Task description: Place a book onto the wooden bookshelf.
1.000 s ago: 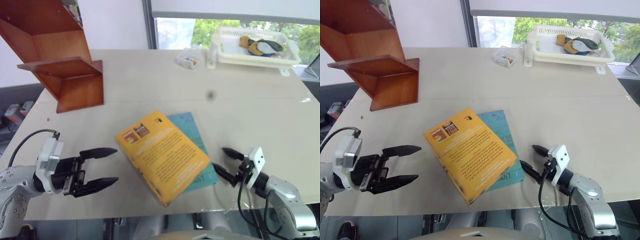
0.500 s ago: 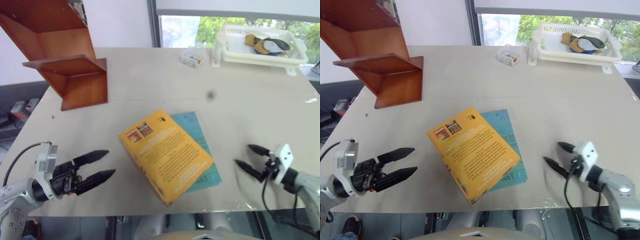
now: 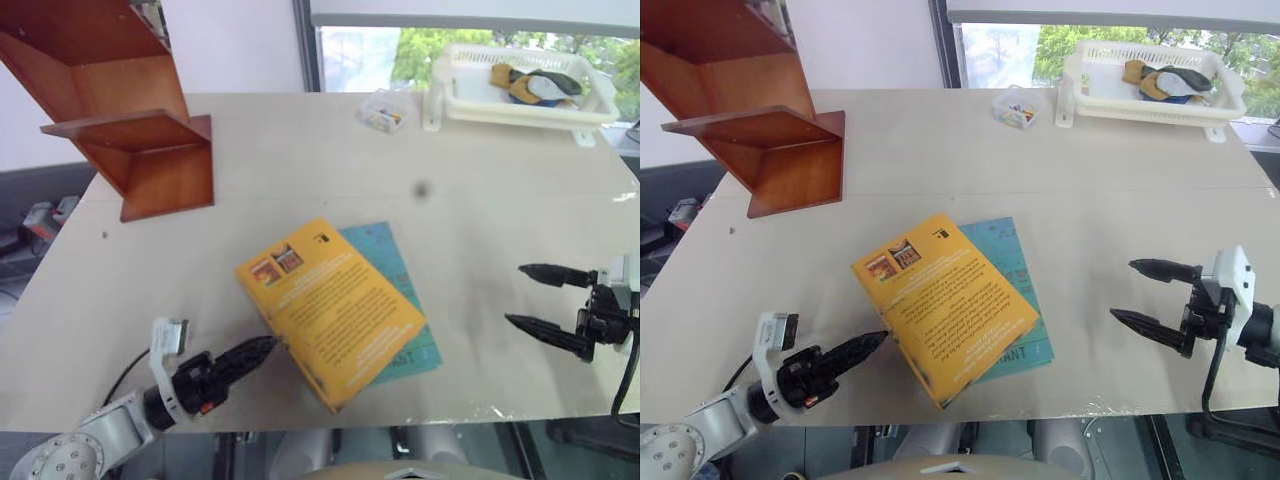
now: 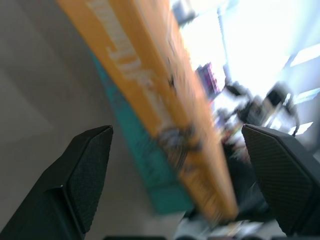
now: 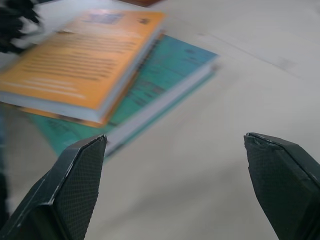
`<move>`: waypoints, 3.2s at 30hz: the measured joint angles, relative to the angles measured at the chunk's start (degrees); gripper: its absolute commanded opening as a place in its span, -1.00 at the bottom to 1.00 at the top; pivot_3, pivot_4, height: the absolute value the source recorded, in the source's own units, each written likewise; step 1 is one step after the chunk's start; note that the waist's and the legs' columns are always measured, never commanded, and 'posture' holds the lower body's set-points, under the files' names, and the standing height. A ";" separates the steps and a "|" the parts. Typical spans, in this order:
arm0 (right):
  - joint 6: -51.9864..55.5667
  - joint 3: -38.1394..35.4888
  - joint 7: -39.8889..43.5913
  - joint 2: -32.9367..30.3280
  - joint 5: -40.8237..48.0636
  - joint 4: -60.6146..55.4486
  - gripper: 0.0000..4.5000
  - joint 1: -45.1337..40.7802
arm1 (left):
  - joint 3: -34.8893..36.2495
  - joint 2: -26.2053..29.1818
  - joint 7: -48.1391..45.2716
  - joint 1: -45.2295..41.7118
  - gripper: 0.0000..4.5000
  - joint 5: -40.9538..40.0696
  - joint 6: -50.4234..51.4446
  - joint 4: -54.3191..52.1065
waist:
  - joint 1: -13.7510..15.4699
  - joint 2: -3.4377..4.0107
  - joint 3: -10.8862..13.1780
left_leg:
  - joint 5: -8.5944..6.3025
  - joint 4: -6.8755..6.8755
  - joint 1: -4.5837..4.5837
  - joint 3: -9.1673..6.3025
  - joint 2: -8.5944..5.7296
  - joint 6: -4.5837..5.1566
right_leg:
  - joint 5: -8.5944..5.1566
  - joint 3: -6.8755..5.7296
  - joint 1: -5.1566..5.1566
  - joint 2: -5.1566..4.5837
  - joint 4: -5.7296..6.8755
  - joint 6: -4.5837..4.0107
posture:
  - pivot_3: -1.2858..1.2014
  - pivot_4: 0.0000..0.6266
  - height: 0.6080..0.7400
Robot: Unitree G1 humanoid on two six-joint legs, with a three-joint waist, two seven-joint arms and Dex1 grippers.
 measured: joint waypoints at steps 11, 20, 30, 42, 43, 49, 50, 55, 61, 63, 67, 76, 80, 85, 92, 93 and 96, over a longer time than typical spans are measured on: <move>6.00 -9.78 11.69 -8.24 2.37 -7.51 1.00 10.03 | -3.56 -9.11 7.27 -4.05 0.98 -8.76 2.34 5.44 | 0.72 0.13 -0.08 | 0.00 0.07 -0.06 0.00 -0.05 -0.01 | 0.00 -0.03 0.04 -0.06 -0.14 0.05 | 0.03 -0.52 1.00; 11.88 -18.49 15.34 -12.88 4.80 -9.05 1.00 6.99 | -4.57 -9.82 8.44 -10.37 0.98 -9.74 3.98 9.94 | 1.10 0.37 -0.24 | 0.05 0.09 -0.02 -0.03 -0.04 -0.07 | -0.05 -0.09 0.09 -0.04 -0.08 0.12 | 0.03 -0.52 1.00; 13.32 -19.55 16.37 -12.68 4.60 -9.94 1.00 6.27 | -5.00 -9.77 11.34 -11.26 -0.74 -11.76 5.98 10.08 | 1.90 0.38 -0.24 | 0.04 0.09 -0.09 -0.02 -0.06 -0.08 | 0.00 -0.10 0.07 -0.09 -0.15 0.03 | 0.03 -0.52 1.00; 12.86 -19.45 16.56 -11.77 4.11 -5.59 1.00 2.74 | -5.33 -6.20 12.92 -27.57 -0.93 -11.05 1.98 6.58 | 2.02 0.09 -0.07 | 0.22 0.69 -0.80 -0.35 -0.07 -0.38 | 0.10 -0.45 -0.29 -0.05 -0.06 0.04 | 0.03 -0.52 1.00; 13.02 -19.42 16.49 -11.45 5.12 -4.47 1.00 1.26 | -5.37 -5.25 12.70 -30.42 -0.93 -9.88 0.98 5.78 | 2.00 0.09 -0.06 | 0.22 0.76 -0.81 -0.34 -0.09 -0.38 | 0.10 -0.44 -0.28 -0.06 -0.06 0.06 | 0.03 -0.52 1.00; 12.90 -18.32 16.67 -10.17 8.07 4.43 1.00 -6.49 | -11.56 3.90 4.48 -45.30 -0.93 9.44 -7.72 4.86 | 1.81 0.00 0.01 | 0.22 0.74 -0.82 -0.23 -0.19 -0.36 | 0.13 -0.33 -0.27 -0.05 -0.14 0.10 | 0.03 -0.52 1.00; 13.02 -18.03 16.56 -9.80 8.69 5.16 1.00 -7.73 | -13.06 5.12 2.64 -46.44 -0.93 12.23 -9.13 5.04 | 1.74 -0.01 0.02 | 0.22 0.74 -0.81 -0.21 -0.19 -0.36 | 0.13 -0.32 -0.27 -0.05 -0.14 0.10 | 0.03 -0.52 1.00; 14.37 -14.44 15.07 -6.69 15.02 11.93 1.00 -20.83 | -24.50 12.70 -12.12 -61.35 -0.93 34.93 -24.06 13.85 | 1.49 -0.12 0.20 | 0.22 0.74 -0.82 -0.18 -0.16 -0.36 | 0.14 -0.33 -0.27 -0.01 -0.18 0.09 | 0.03 -0.52 1.00; 14.44 -11.23 15.00 -3.12 16.33 20.09 1.00 -28.03 | -34.60 16.75 -22.59 -73.65 -0.93 58.22 -44.35 21.16 | 1.22 -0.11 0.25 | 0.13 0.65 -1.01 -0.22 -0.19 -0.20 | 0.24 -0.35 -0.35 -0.09 -0.40 0.26 | 0.03 -0.52 1.00; 14.35 -10.13 15.24 -2.59 16.04 21.44 1.00 -28.64 | -36.71 16.77 -23.45 -75.92 -0.93 63.38 -49.14 22.64 | 1.17 -0.12 0.25 | 0.10 0.69 -1.25 -0.20 -0.21 -0.14 | 0.28 -0.35 -0.58 -0.10 -0.41 0.32 | 0.03 -0.52 1.00; 13.24 -8.36 16.02 -2.11 14.35 25.20 1.00 -31.17 | -41.21 18.78 -22.30 -83.05 -0.93 78.76 -61.23 28.45 | 0.71 -0.11 0.24 | 0.10 0.89 -1.99 -0.07 -0.34 -0.11 | 0.39 -0.28 -1.37 -0.15 -0.19 0.48 | 0.03 -0.52 1.00; 10.98 -4.71 19.03 -2.17 9.96 34.14 1.00 -37.65 | -38.39 21.85 -21.08 -93.73 -0.93 85.34 -67.09 34.26 | 0.09 -0.12 0.27 | 0.09 1.00 -1.97 0.17 -0.37 -0.06 | 0.39 -0.20 -1.58 -0.12 0.21 0.51 | 0.03 -0.52 1.00; 10.43 -3.23 19.87 -2.15 8.72 36.22 1.00 -39.76 | -37.22 26.69 -22.33 -94.59 -0.93 87.73 -67.32 35.60 | -0.51 -0.11 0.27 | 0.09 1.06 -1.93 0.21 -0.36 -0.06 | 0.39 -0.17 -1.60 -0.09 0.36 0.51 | 0.03 -0.52 1.00; 9.33 -2.35 20.48 -2.10 7.88 38.87 1.00 -42.07 | -37.28 32.71 -25.84 -94.60 -0.93 91.94 -67.37 38.48 | -1.00 -0.11 0.28 | 0.09 1.21 -1.98 0.21 -0.38 -0.05 | 0.41 -0.17 -1.60 -0.06 0.41 0.54 | 0.03 -0.52 1.00; 8.85 -1.36 20.98 -2.01 7.25 40.56 1.00 -42.46 | -37.03 38.89 -28.93 -93.44 -0.93 95.13 -66.90 39.70 | -1.01 -0.11 0.28 | 0.08 1.31 -2.01 0.19 -0.38 -0.03 | 0.41 -0.20 -1.61 -0.06 0.47 0.54 | 0.03 -0.52 1.00; 8.90 -1.29 21.05 -1.95 7.35 40.54 1.00 -42.55 | -37.03 39.22 -28.82 -93.00 -0.93 95.38 -66.59 39.98 | -1.02 -0.11 0.28 | 0.08 1.36 -2.01 0.19 -0.38 -0.03 | 0.41 -0.20 -1.61 -0.06 0.52 0.54 | 0.03 -0.52 1.00; 8.96 -1.29 21.15 -1.96 7.56 40.50 1.00 -42.56 | -37.01 40.53 -28.31 -91.67 -0.93 96.63 -66.36 41.01 | -1.13 -0.11 0.28 | 0.08 1.50 -2.00 0.21 -0.38 -0.03 | 0.41 -0.16 -1.61 -0.05 0.68 0.54 | 0.03 -0.52 1.00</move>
